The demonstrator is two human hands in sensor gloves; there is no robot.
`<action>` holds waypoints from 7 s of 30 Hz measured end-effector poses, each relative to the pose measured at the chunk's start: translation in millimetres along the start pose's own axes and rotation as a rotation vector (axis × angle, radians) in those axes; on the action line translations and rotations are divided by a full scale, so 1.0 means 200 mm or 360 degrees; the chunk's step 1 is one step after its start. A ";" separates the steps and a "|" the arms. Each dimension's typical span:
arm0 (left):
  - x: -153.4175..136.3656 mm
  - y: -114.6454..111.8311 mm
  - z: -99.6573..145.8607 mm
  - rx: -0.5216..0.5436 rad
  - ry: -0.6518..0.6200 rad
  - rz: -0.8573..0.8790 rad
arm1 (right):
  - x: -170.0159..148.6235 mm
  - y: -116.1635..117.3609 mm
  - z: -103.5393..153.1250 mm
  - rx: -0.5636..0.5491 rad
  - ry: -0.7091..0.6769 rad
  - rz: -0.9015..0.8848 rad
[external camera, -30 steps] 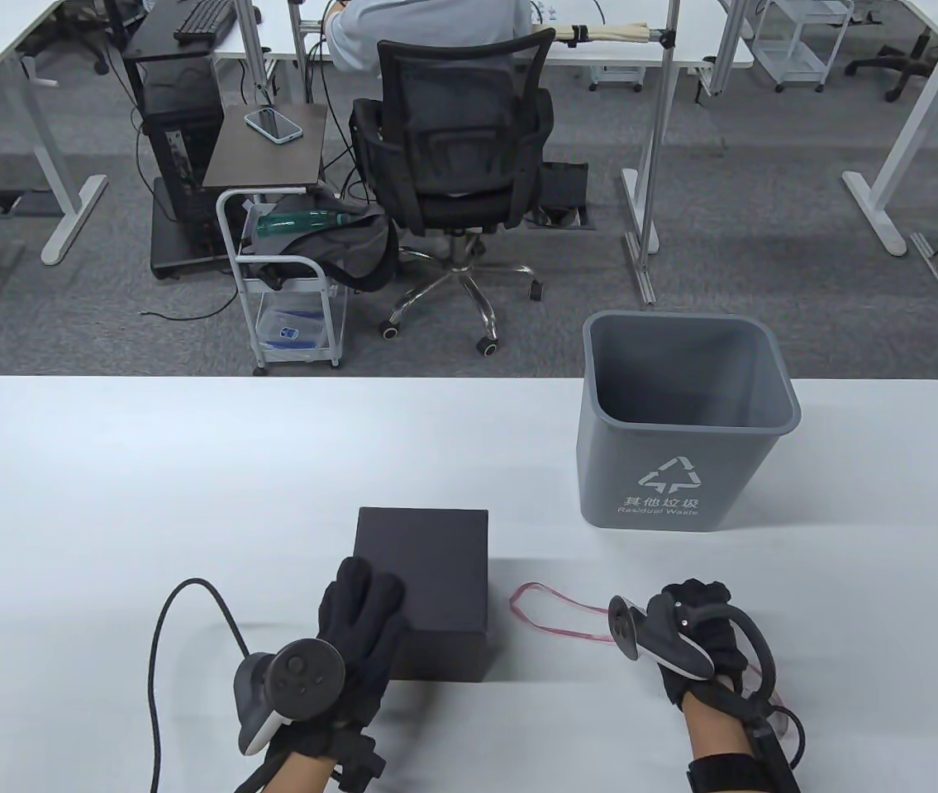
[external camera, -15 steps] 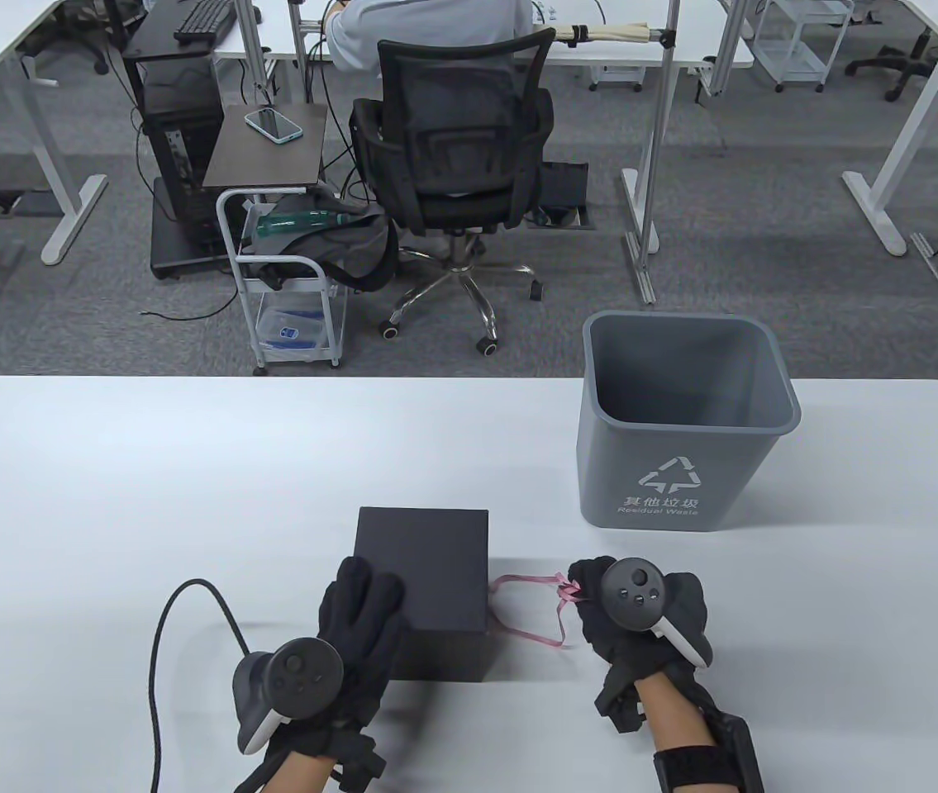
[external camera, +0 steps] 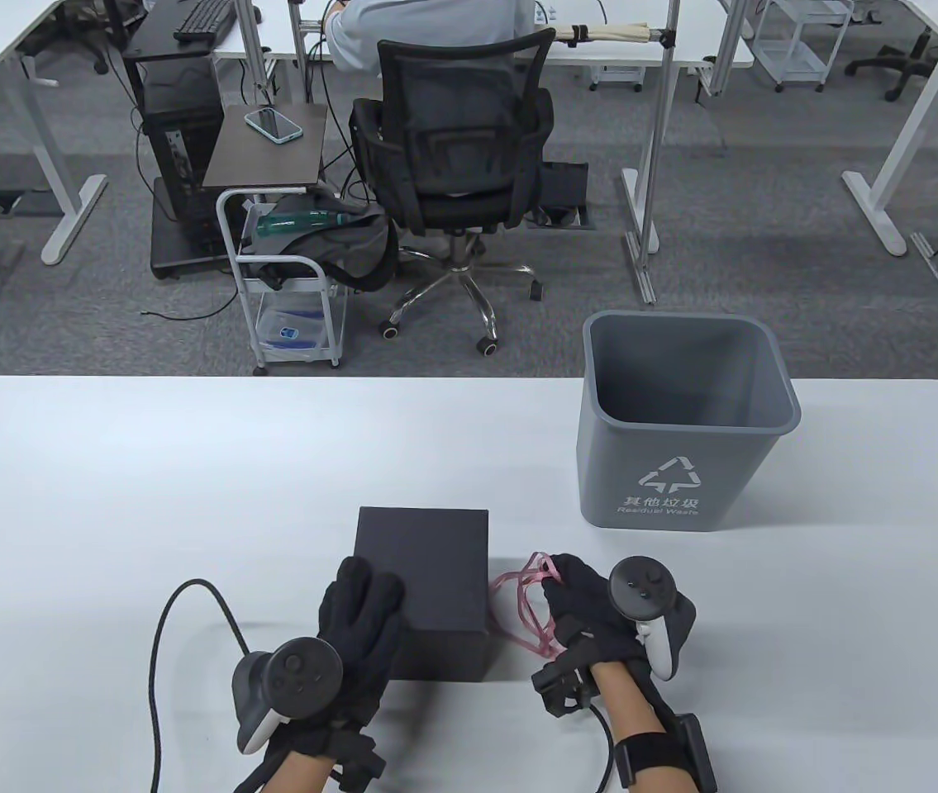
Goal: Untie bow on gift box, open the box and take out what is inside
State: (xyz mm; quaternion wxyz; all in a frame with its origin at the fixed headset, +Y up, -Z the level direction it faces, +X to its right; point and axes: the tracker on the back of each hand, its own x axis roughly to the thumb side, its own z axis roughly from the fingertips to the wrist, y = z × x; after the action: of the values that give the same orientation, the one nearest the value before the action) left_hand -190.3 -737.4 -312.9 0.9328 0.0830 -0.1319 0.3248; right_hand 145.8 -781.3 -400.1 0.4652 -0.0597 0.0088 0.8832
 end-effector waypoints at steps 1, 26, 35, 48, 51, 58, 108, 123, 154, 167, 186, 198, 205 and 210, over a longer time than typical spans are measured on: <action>0.00 0.00 0.00 0.0000 0.0000 -0.0001 | 0.00 -0.01 0.00 0.0072 0.0037 0.0097; 0.00 0.00 0.00 -0.0006 -0.0002 0.0003 | 0.05 0.17 -0.06 0.1067 0.0291 0.1063; 0.00 0.00 0.00 -0.0011 0.0001 0.0006 | 0.09 0.12 -0.11 0.0560 0.0039 0.0999; -0.04 0.04 0.00 0.0136 0.0005 0.0020 | 0.13 0.08 0.02 0.0176 -0.0308 0.1067; -0.06 0.03 0.00 0.0123 0.0030 0.0037 | 0.19 -0.02 0.05 0.0123 -0.0331 0.0964; -0.08 0.02 -0.01 0.0101 0.0061 0.0119 | 0.50 -0.34 0.09 -0.0071 -0.0463 0.0829; -0.04 0.05 -0.04 -0.0075 -0.0091 -0.0311 | 1.04 -0.68 0.35 -0.0097 -0.1089 0.0253; 0.00 0.02 -0.07 -0.0123 -0.0149 -0.0548 | 0.37 0.08 0.42 0.0340 -0.0850 0.0706; 0.15 0.04 -0.02 0.0202 -0.0463 -0.0513 | 0.31 0.10 0.43 0.0351 -0.0815 -0.0182; -0.01 0.44 0.13 0.0756 -0.0112 -0.0250 | 0.31 0.16 0.38 0.0277 -0.0839 -0.0058; -0.64 0.24 0.01 0.0216 0.0983 0.0147 | 0.29 0.13 0.40 0.0237 -0.0800 -0.0083; -0.65 0.10 -0.06 -0.0145 0.1039 -0.0300 | 0.26 0.08 0.42 0.0213 -0.0716 -0.0126; -0.58 0.05 -0.09 -0.0319 0.1017 -0.0683 | 0.23 0.05 0.41 0.0222 -0.0649 -0.0244; -0.29 0.17 -0.12 0.0153 0.0654 -0.0883 | 0.22 0.04 0.41 0.0208 -0.0621 -0.0295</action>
State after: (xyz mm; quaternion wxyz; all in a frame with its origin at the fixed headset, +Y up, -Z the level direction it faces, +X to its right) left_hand -250.0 -739.6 -350.1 0.9877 0.0925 0.1016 0.0747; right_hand 105.7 -743.7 -325.0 0.5402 0.1420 -0.0297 0.8289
